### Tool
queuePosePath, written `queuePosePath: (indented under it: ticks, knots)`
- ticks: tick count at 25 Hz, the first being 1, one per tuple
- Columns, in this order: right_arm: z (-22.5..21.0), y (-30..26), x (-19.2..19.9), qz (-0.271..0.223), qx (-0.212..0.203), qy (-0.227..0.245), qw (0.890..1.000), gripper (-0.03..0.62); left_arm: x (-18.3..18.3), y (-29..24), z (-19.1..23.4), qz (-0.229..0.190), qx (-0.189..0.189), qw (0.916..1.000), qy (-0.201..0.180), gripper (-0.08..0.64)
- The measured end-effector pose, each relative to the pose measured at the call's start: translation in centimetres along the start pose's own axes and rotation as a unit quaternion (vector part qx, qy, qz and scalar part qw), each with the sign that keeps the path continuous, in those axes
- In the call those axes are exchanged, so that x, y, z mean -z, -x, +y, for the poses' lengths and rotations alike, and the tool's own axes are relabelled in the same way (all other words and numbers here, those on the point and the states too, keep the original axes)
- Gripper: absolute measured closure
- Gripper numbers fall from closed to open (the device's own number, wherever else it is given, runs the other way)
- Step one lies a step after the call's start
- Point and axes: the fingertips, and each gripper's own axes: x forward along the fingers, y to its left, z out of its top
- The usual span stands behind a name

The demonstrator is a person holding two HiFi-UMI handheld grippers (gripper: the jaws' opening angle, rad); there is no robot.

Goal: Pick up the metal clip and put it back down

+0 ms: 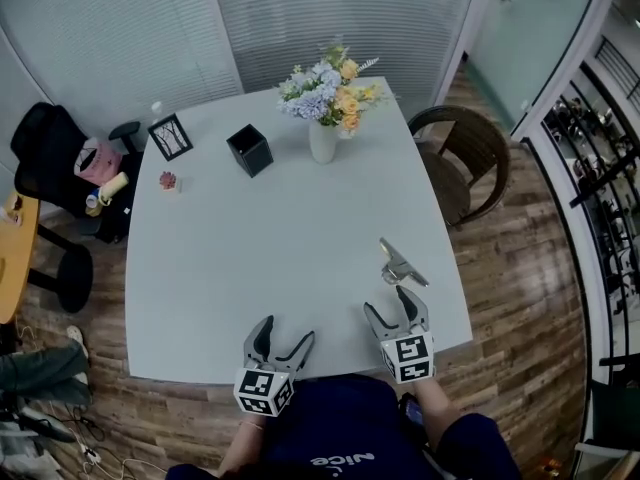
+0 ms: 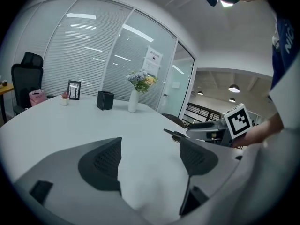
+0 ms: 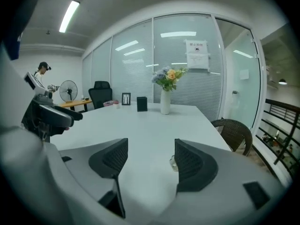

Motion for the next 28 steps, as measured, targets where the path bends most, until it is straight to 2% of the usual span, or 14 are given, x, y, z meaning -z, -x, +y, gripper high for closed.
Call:
queuePosePath:
  ticks: [6, 13, 19, 26, 28]
  knots:
    - [4.2, 1.5, -2.3, -0.026, -0.028, 0.011, 0.999, 0.275, -0.5, 0.9, 0.1, -0.013, 0.022, 0.9996, -0.007, 0.176]
    - [8.6, 2.2, -3.4, -0.037, -0.016, 0.001, 0.999, 0.279, -1.5, 3.1, 1.6, -0.029, 0.043, 0.9985, -0.016, 0.176]
    - [11.3, 1.8, -3.7, -0.03, -0.004, 0.015, 0.999, 0.279, -1.5, 4.6, 3.1, -0.026, 0.055, 0.9978, -0.027, 0.176]
    - [13.3, 1.2, -4.3, -0.029, -0.01, 0.022, 0.999, 0.278, -1.3, 5.7, 4.4, -0.022, 0.06, 0.9977, -0.024, 0.176]
    - [13.9, 1.1, -4.5, -0.03, -0.015, 0.028, 0.999, 0.281, -1.5, 6.0, 4.6, -0.023, 0.058, 0.9975, -0.032, 0.203]
